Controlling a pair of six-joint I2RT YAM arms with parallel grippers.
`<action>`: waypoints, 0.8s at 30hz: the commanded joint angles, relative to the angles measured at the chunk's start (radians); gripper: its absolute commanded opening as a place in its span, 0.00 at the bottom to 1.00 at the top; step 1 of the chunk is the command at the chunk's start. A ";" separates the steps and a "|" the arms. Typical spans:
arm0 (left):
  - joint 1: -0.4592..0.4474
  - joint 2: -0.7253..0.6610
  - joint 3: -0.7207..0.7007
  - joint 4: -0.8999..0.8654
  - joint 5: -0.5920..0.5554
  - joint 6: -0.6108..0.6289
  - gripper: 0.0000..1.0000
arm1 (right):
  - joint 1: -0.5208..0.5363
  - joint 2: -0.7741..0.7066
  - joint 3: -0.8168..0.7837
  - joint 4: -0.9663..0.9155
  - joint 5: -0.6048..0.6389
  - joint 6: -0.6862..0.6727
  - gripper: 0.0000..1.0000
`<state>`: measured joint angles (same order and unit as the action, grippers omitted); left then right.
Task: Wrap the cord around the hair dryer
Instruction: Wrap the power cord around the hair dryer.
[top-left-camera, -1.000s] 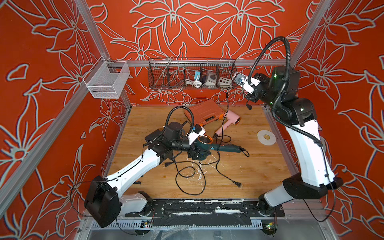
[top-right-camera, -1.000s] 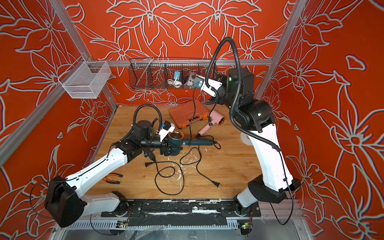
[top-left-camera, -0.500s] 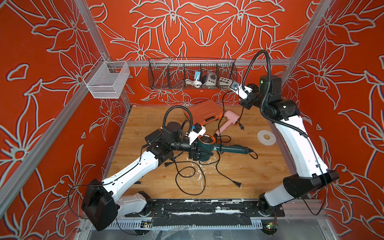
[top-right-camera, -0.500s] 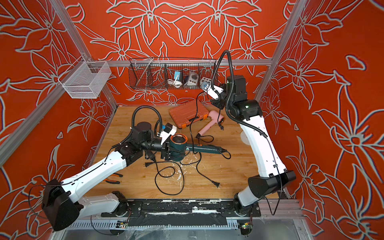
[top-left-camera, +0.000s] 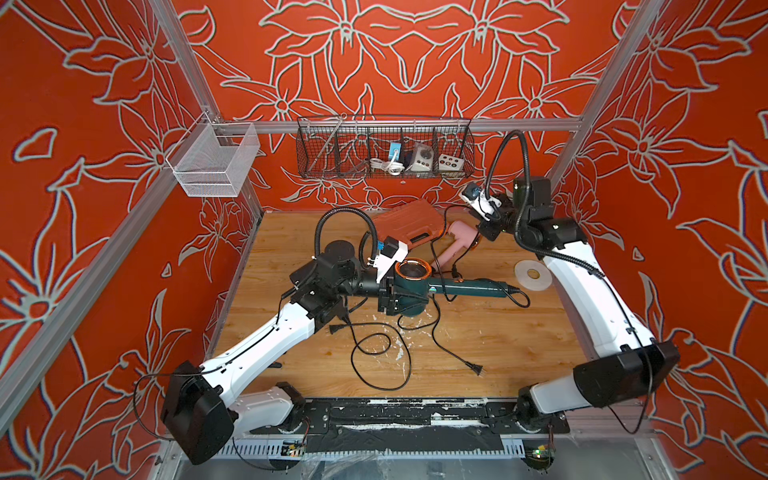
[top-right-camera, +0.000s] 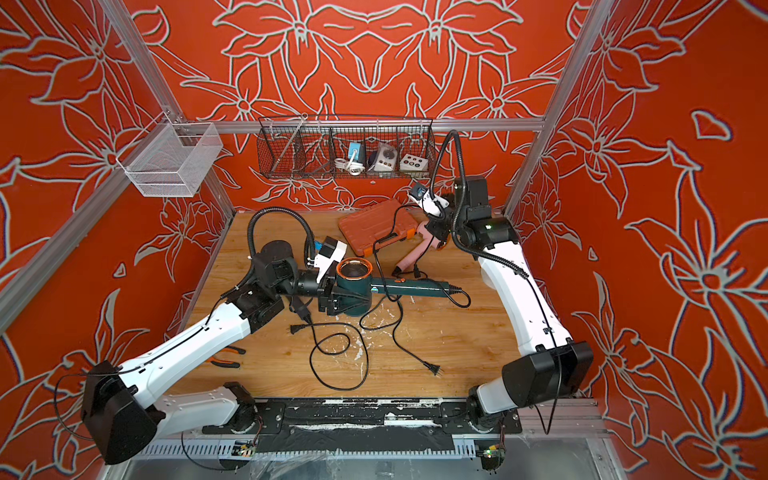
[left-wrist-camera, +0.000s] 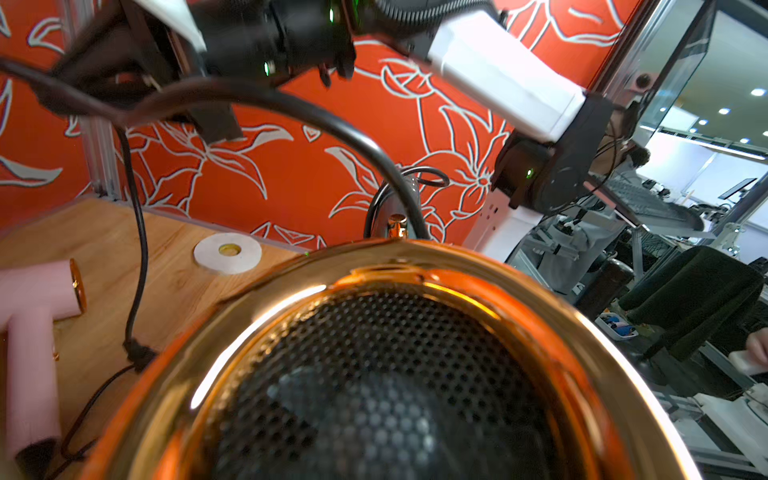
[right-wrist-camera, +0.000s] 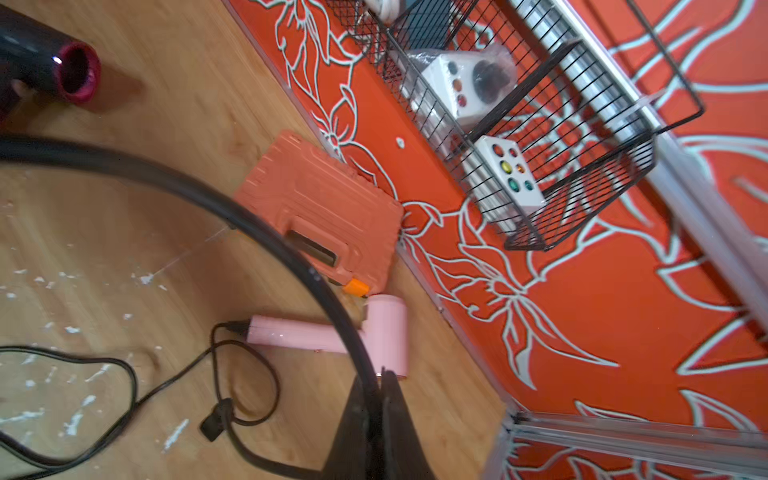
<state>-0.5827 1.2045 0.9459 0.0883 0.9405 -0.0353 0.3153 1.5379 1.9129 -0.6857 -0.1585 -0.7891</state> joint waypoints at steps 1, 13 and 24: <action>-0.002 -0.041 0.041 0.206 0.073 -0.099 0.00 | -0.035 -0.058 -0.113 0.090 -0.137 0.113 0.00; 0.055 0.004 0.067 0.608 0.080 -0.406 0.00 | -0.145 -0.268 -0.629 0.344 -0.391 0.487 0.00; 0.203 0.098 0.062 0.908 -0.101 -0.625 0.00 | -0.146 -0.346 -0.824 0.431 -0.400 0.712 0.00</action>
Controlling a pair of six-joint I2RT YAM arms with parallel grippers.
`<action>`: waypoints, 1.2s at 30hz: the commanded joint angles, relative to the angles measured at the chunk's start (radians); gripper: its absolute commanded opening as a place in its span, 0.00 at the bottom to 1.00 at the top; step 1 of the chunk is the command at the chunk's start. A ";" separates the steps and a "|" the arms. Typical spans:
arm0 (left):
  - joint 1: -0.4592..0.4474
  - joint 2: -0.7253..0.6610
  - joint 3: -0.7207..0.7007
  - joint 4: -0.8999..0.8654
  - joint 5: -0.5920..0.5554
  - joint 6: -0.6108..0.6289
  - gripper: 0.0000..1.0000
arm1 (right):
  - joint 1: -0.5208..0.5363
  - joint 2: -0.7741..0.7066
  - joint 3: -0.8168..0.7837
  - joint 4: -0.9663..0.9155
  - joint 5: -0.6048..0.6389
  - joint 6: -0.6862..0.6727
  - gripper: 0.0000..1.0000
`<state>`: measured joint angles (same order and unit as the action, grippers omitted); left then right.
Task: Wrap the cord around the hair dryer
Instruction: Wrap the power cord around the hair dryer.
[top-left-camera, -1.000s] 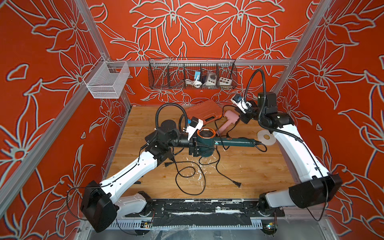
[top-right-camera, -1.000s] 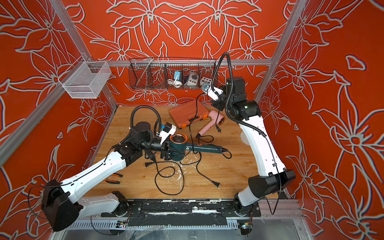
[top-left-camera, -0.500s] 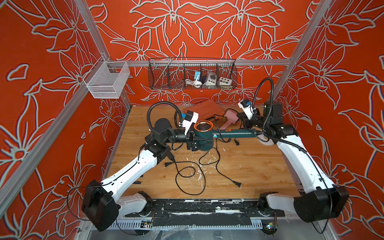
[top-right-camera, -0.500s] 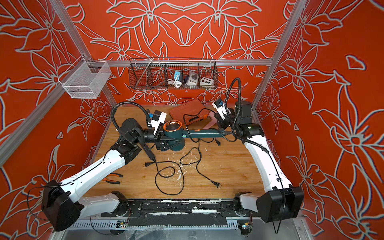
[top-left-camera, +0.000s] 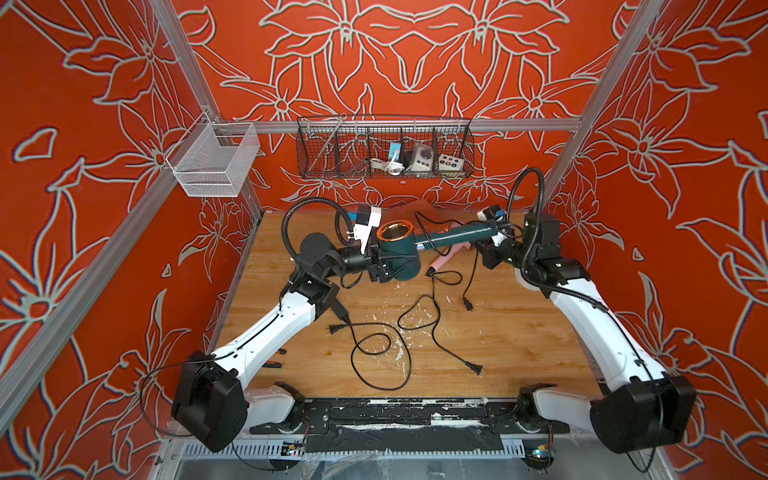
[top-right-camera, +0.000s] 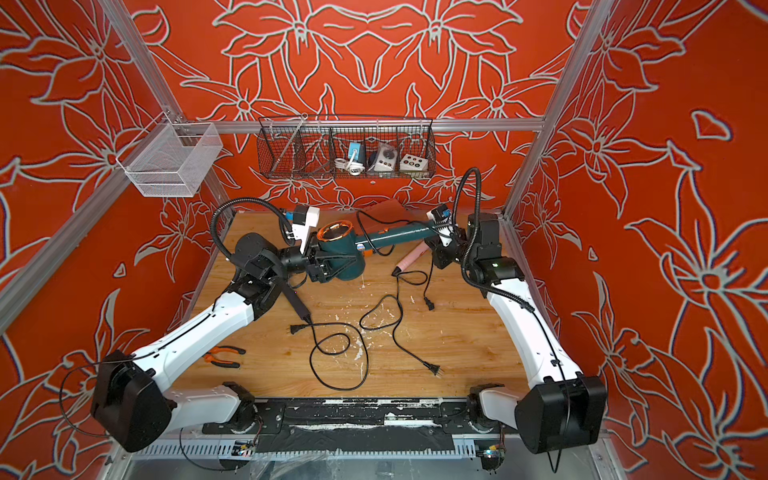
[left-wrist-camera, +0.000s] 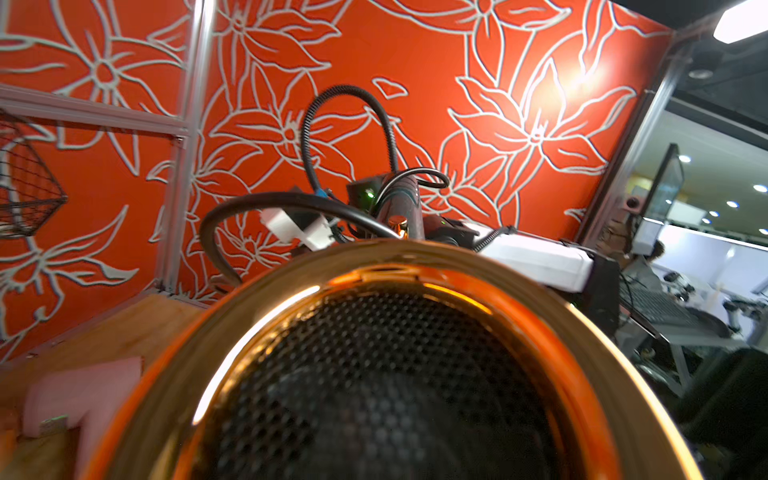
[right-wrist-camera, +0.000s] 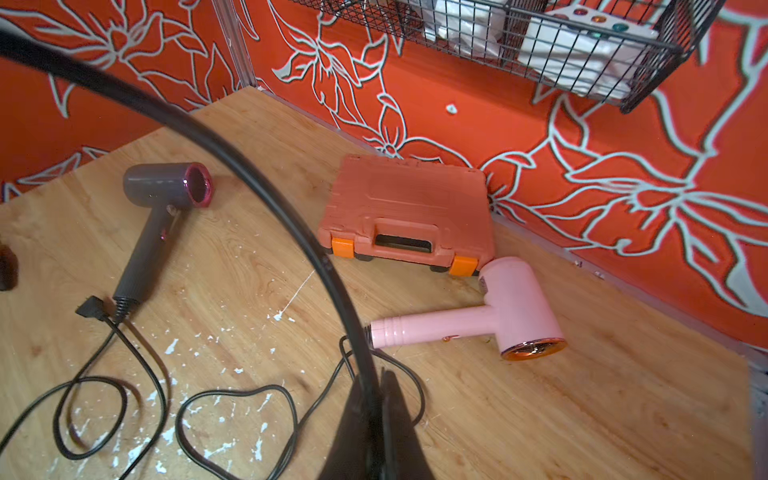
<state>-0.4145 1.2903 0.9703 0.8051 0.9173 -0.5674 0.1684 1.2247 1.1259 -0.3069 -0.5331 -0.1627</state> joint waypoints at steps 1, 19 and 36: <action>0.049 0.022 0.046 0.194 -0.097 -0.101 0.00 | 0.005 -0.043 -0.056 0.054 -0.018 0.092 0.00; 0.240 0.033 0.104 -0.019 -0.348 0.058 0.00 | 0.189 -0.169 -0.137 -0.102 0.305 -0.058 0.00; 0.261 0.091 0.154 -0.328 -0.459 0.288 0.00 | 0.368 -0.179 0.104 -0.406 0.376 -0.201 0.00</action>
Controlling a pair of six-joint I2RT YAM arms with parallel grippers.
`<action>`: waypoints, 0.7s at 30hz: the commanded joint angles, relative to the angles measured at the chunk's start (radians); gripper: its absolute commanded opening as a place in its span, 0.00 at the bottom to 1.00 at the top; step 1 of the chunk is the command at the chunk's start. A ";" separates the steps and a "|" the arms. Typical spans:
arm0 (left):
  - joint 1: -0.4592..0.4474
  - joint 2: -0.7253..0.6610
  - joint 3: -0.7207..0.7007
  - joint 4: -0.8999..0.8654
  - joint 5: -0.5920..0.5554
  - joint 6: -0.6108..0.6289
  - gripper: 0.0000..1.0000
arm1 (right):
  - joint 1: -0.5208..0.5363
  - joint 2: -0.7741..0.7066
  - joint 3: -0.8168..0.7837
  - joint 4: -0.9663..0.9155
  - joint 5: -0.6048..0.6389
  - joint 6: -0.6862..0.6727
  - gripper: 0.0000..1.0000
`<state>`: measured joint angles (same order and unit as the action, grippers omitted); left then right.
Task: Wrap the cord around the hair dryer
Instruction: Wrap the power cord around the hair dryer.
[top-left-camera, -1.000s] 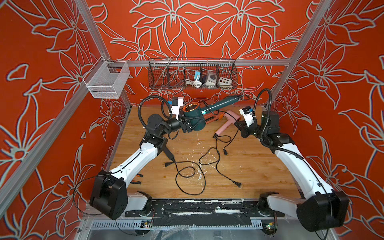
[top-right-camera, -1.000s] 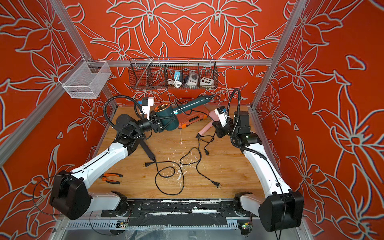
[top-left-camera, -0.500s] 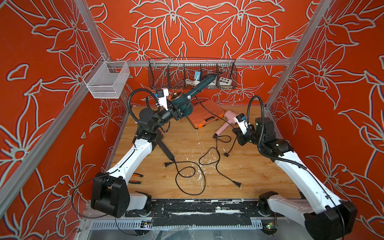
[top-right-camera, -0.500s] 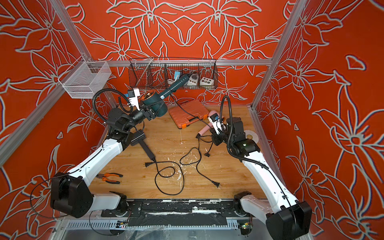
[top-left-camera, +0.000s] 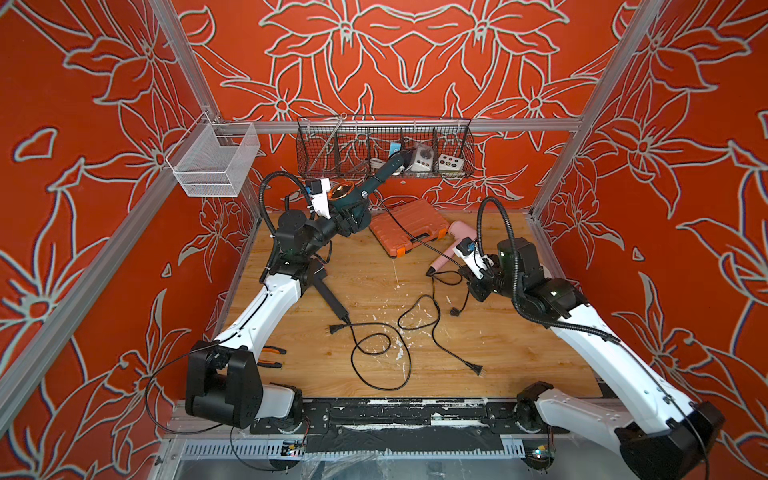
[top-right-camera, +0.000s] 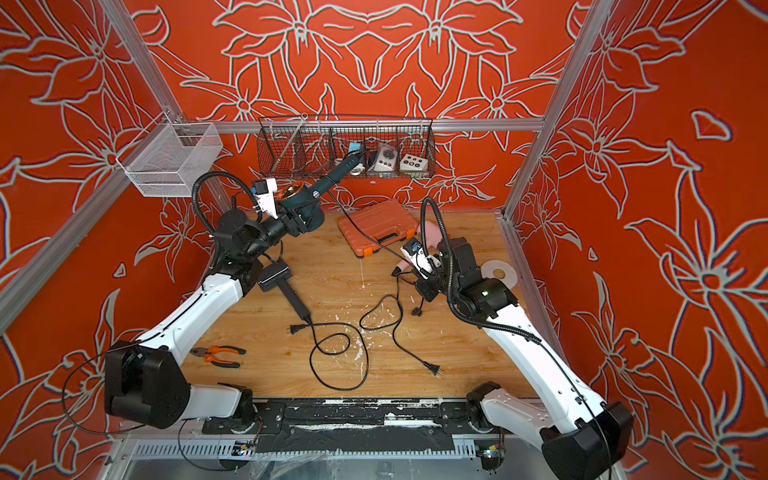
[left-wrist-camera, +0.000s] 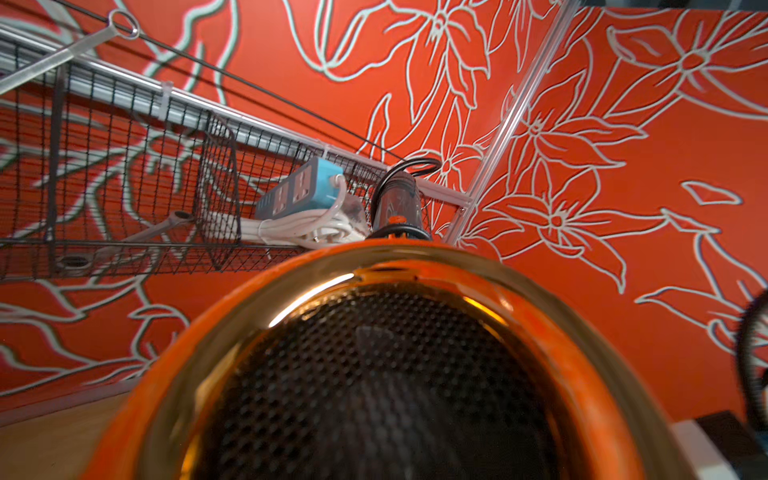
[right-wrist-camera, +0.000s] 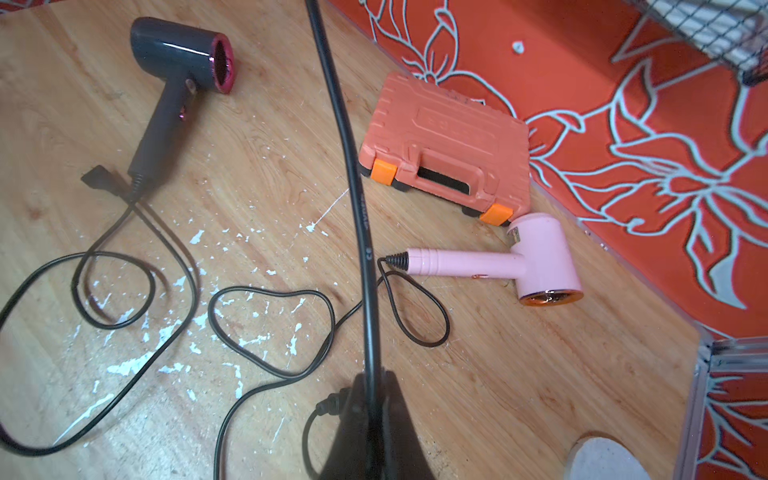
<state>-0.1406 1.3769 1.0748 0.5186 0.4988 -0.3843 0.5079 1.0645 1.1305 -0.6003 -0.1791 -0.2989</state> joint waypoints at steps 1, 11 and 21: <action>-0.026 0.006 0.056 -0.077 -0.053 0.135 0.00 | 0.038 -0.016 0.136 -0.140 0.028 -0.080 0.00; -0.221 0.079 0.154 -0.495 -0.100 0.431 0.00 | 0.091 0.087 0.544 -0.337 0.147 -0.296 0.00; -0.417 0.052 0.111 -0.729 -0.064 0.584 0.00 | 0.092 0.221 0.779 -0.305 0.286 -0.510 0.00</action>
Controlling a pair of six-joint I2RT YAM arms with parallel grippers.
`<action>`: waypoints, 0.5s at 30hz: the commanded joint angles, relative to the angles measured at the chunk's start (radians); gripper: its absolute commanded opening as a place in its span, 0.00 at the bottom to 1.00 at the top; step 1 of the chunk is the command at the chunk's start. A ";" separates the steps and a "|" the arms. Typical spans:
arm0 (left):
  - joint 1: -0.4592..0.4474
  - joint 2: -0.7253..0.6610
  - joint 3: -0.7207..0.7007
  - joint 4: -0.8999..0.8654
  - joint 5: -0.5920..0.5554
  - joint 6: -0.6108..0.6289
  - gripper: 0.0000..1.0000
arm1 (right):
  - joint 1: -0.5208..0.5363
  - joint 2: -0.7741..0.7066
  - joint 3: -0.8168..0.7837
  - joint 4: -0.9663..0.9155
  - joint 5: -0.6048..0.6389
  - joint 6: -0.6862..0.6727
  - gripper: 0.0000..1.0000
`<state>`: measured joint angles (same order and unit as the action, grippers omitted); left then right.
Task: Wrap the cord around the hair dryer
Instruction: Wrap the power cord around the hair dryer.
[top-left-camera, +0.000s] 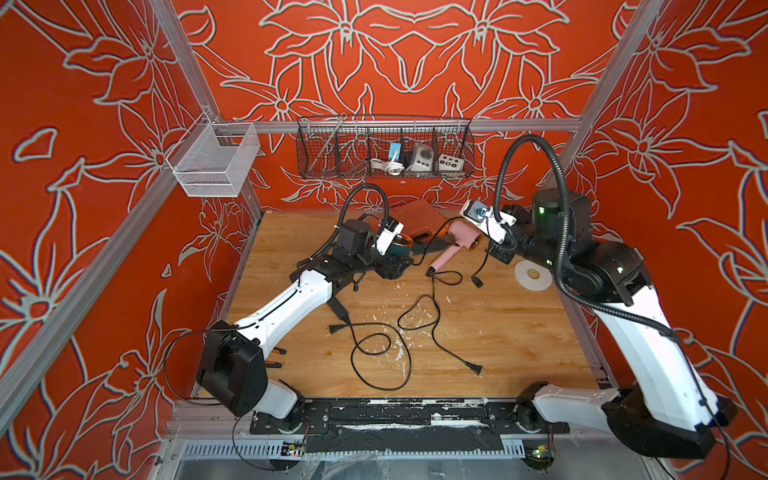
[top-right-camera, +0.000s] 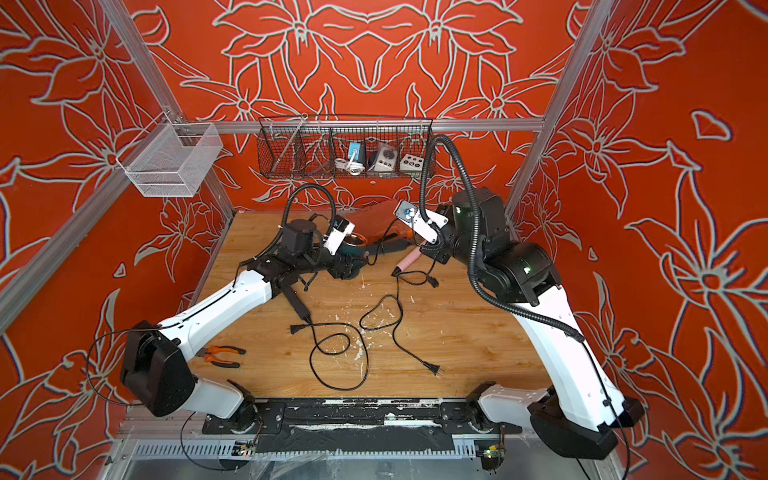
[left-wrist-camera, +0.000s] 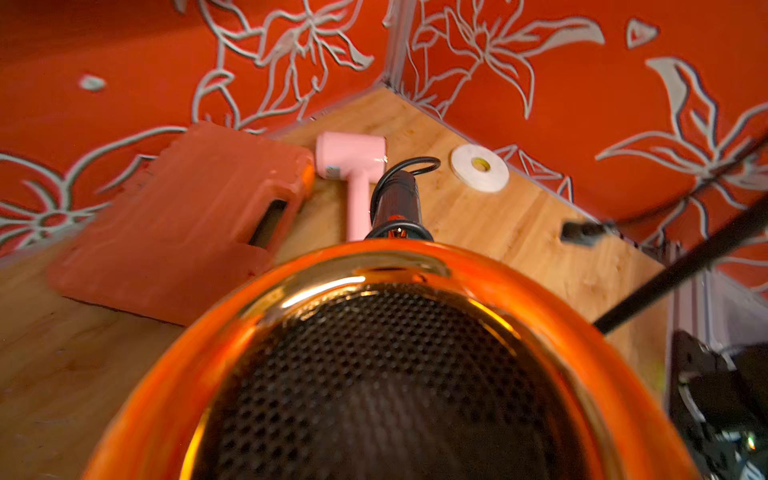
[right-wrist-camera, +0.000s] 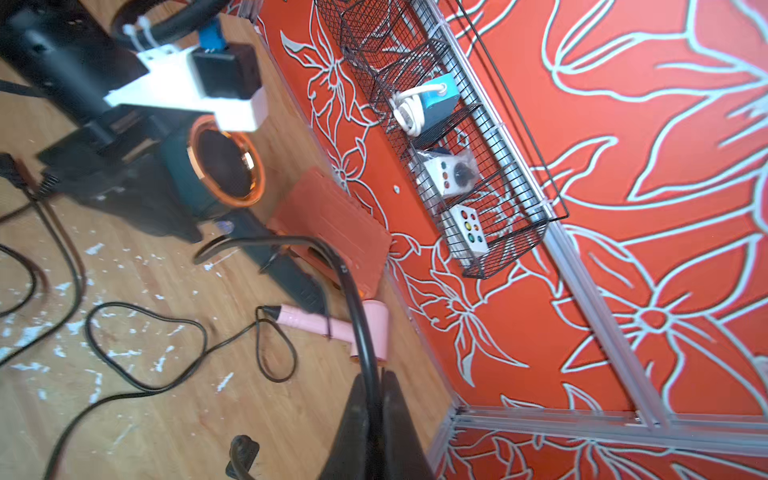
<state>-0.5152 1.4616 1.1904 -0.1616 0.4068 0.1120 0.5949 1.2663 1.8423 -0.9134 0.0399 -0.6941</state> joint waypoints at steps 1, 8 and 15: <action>-0.057 -0.039 -0.014 -0.059 0.039 0.096 0.00 | 0.004 0.032 0.085 0.010 0.080 -0.139 0.00; -0.101 -0.147 -0.090 -0.055 0.288 0.111 0.00 | -0.034 0.087 0.080 0.118 0.109 -0.271 0.00; -0.101 -0.284 -0.095 0.068 0.548 -0.027 0.00 | -0.242 0.071 -0.085 0.226 -0.212 -0.075 0.00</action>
<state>-0.6147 1.2423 1.0653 -0.2111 0.7647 0.1394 0.4301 1.3590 1.8233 -0.7845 -0.0055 -0.8577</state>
